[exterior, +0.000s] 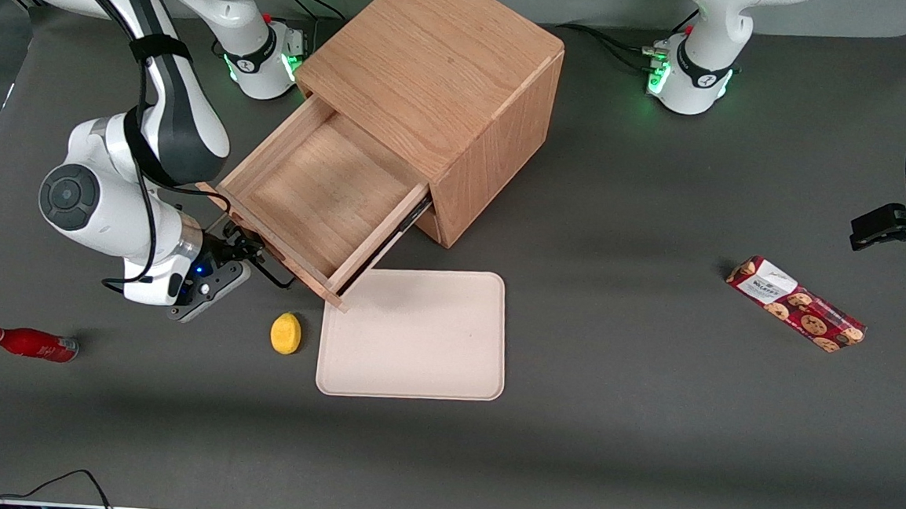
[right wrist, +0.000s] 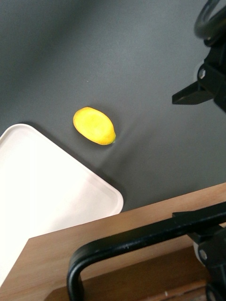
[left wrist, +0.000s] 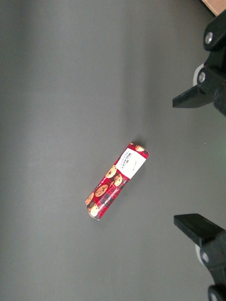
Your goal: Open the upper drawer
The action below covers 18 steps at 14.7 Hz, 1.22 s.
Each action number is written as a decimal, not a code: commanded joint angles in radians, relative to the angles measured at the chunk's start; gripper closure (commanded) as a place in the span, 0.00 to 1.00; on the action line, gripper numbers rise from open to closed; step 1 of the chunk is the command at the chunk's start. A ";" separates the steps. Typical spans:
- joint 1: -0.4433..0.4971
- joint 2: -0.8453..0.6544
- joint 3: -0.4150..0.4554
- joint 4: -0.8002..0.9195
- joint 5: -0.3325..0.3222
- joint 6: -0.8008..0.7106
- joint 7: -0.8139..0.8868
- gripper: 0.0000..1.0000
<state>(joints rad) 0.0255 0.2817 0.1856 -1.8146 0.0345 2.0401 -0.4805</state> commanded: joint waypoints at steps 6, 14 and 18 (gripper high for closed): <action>-0.006 -0.027 0.002 0.090 -0.005 -0.103 -0.013 0.00; 0.007 -0.232 -0.109 0.124 -0.002 -0.256 0.289 0.00; 0.008 -0.315 -0.169 0.120 -0.002 -0.345 0.425 0.00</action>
<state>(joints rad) 0.0226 0.0085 0.0473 -1.6750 0.0347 1.7303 -0.1137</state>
